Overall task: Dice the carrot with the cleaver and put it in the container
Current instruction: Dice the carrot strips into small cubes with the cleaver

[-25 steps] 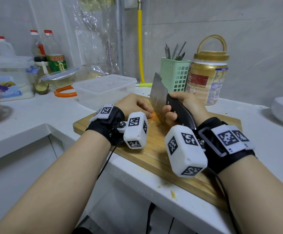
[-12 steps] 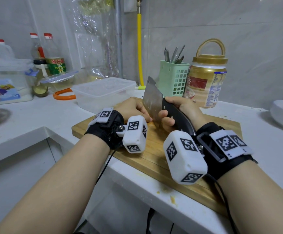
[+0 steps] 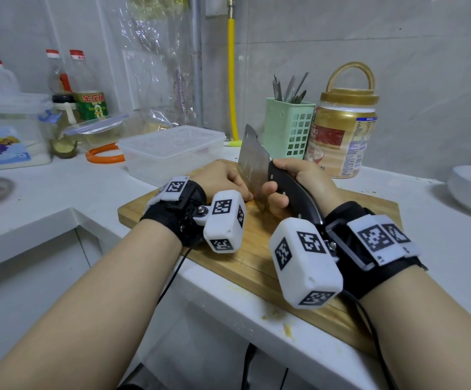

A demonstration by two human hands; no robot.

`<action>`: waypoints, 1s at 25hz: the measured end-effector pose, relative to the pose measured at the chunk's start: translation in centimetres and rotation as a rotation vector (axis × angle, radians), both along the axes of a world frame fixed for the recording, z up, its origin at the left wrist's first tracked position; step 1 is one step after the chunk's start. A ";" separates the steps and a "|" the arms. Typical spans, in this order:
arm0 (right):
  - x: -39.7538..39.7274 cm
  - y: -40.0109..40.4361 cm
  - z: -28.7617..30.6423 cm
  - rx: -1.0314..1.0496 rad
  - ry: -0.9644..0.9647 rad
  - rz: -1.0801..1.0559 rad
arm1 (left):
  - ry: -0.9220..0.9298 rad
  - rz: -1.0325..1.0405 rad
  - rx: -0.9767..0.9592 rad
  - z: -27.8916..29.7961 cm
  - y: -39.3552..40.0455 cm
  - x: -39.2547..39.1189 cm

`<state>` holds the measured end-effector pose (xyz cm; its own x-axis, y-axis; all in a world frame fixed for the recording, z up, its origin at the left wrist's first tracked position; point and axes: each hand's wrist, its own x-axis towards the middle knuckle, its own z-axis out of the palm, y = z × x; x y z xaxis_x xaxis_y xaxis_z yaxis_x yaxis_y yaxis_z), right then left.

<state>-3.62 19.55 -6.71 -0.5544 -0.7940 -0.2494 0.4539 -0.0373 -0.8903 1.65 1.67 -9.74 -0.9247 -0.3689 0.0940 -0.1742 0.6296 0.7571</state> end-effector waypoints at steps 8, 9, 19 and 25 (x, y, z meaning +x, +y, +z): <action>0.4 -0.2 0.6 0.081 0.098 -0.036 | -0.021 0.006 -0.004 0.2 0.2 0.2; 0.4 -0.2 0.7 0.085 0.103 -0.037 | -0.031 0.006 -0.012 0.3 0.2 0.2; 0.3 -0.7 0.5 0.120 0.149 -0.001 | -0.066 -0.046 0.035 0.3 0.3 0.2; -0.4 0.5 0.3 0.044 0.022 0.034 | -0.014 0.006 -0.002 0.5 0.5 0.3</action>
